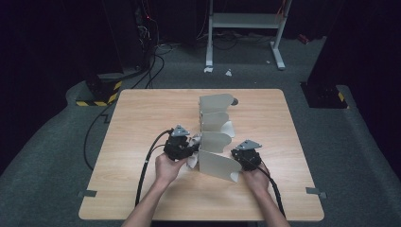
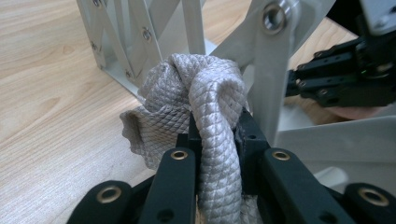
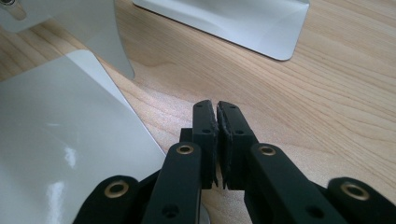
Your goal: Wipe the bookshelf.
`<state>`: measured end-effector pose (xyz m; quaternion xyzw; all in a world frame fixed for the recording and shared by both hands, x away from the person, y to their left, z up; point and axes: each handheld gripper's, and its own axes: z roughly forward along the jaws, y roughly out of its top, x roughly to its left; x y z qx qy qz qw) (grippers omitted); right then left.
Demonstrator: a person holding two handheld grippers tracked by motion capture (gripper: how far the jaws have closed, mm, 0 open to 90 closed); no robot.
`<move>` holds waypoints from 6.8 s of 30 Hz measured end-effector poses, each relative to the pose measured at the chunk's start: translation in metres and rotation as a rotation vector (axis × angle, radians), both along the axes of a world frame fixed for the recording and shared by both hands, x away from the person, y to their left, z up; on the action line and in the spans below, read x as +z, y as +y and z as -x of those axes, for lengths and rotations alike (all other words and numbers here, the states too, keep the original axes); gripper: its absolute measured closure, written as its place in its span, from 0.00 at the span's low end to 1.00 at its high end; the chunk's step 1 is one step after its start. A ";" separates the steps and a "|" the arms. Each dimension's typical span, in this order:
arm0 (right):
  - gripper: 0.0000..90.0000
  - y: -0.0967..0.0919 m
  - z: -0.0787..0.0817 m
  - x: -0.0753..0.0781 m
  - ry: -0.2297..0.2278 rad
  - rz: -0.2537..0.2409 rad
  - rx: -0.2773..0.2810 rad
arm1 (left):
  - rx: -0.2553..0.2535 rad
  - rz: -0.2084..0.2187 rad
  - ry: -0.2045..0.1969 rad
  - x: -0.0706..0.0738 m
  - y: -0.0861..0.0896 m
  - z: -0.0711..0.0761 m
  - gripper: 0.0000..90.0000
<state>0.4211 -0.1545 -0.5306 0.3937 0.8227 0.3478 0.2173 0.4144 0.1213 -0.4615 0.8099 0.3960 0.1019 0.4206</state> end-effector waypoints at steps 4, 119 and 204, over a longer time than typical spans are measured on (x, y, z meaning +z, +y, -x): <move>0.96 0.000 0.000 0.000 -0.003 0.002 -0.001 | -0.003 -0.025 0.023 -0.008 -0.002 -0.007 0.88; 0.95 0.001 0.001 0.000 -0.003 0.002 -0.007 | 0.040 0.000 0.064 -0.018 -0.009 -0.051 0.89; 0.96 0.001 0.001 0.000 0.001 -0.004 0.012 | 0.096 -0.057 0.069 -0.028 -0.016 -0.082 0.89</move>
